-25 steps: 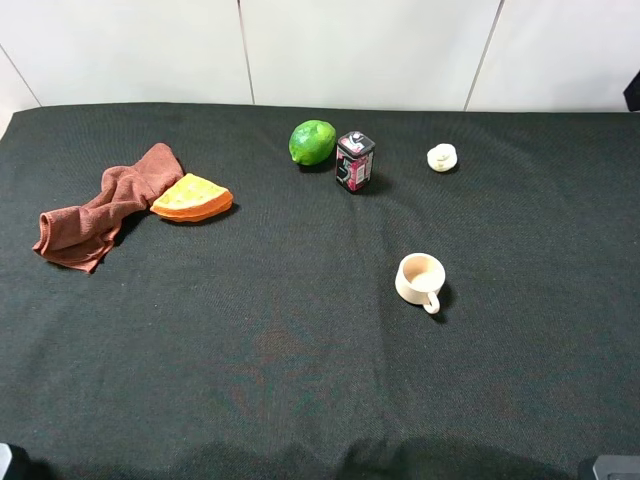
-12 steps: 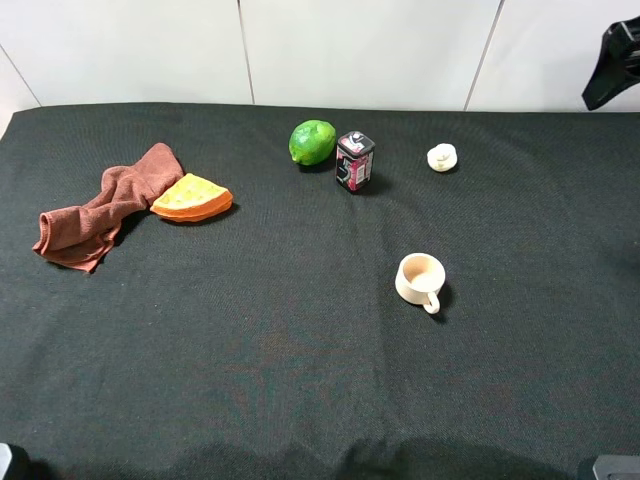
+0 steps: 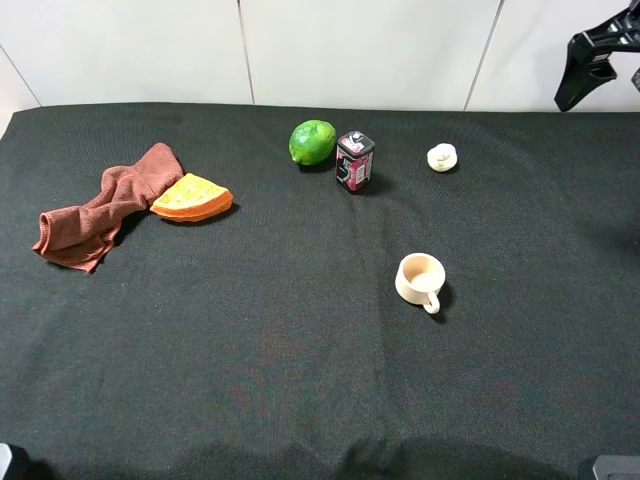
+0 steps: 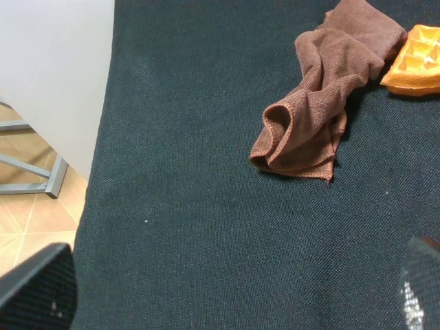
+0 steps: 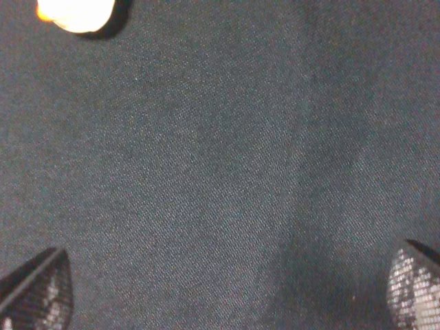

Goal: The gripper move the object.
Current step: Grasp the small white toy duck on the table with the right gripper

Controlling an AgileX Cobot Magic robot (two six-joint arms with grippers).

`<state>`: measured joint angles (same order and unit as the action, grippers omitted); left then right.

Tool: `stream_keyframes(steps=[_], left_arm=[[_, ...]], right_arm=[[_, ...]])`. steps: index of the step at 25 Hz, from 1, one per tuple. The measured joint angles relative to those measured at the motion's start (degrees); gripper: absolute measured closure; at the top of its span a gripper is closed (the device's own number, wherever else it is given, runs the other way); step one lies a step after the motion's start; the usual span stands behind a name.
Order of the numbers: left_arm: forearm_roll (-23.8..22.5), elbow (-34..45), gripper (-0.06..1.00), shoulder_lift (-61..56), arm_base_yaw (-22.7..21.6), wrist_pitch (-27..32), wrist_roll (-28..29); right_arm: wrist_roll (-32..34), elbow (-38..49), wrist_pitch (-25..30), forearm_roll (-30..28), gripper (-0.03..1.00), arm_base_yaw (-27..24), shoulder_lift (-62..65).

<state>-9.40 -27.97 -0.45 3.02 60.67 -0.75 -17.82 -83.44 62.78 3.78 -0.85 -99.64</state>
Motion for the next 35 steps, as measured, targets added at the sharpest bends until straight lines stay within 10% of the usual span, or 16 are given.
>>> stream_keyframes(steps=[35], left_arm=[[0.0, 0.0, -0.05, 0.0, 0.0, 0.0, 0.0]], right_arm=[[-4.2, -21.3, 1.1, 1.6, 0.27, 5.7, -24.9]])
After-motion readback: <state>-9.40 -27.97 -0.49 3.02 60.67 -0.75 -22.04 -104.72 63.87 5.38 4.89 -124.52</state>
